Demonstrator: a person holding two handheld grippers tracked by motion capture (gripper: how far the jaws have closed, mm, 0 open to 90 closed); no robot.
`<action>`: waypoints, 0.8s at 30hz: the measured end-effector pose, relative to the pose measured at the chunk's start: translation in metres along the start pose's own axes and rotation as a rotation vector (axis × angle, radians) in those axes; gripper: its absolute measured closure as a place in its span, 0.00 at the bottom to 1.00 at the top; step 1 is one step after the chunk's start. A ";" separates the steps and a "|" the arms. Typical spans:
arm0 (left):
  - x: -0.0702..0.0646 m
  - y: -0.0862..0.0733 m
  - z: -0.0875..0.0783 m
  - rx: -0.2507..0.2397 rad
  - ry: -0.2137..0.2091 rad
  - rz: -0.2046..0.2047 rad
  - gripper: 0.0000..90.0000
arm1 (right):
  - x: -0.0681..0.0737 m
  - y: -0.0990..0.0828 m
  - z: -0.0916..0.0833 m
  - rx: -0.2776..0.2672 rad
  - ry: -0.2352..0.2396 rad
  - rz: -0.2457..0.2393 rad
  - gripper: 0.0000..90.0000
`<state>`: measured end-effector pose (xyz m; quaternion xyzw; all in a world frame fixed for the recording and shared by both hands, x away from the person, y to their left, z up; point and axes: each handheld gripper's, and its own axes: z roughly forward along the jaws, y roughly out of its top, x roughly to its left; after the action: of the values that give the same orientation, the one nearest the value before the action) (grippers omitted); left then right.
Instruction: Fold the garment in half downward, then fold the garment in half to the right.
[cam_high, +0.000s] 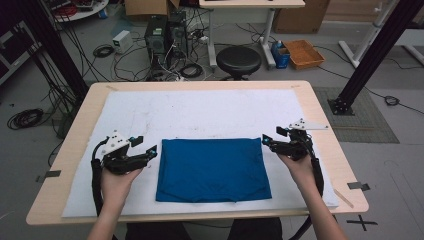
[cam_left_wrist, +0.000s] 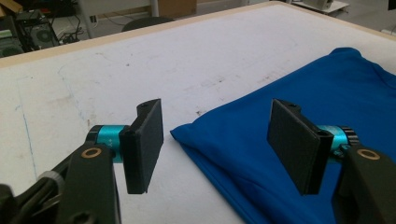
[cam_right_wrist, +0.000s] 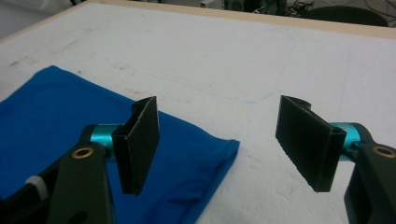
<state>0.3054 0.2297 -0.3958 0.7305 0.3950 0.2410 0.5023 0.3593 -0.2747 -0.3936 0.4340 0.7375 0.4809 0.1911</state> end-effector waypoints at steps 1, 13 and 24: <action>-0.001 0.001 -0.001 0.003 -0.005 -0.004 0.40 | 0.001 0.002 0.001 -0.006 0.007 0.001 0.34; -0.035 -0.010 -0.037 0.086 -0.014 -0.080 0.43 | 0.024 0.023 0.017 -0.012 0.064 -0.050 0.34; -0.053 -0.053 -0.037 0.214 -0.041 -0.180 0.51 | 0.051 0.034 0.036 0.002 0.085 -0.104 0.36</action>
<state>0.2302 0.2162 -0.4283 0.7463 0.4719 0.1364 0.4492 0.3717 -0.2077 -0.3732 0.3743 0.7669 0.4877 0.1842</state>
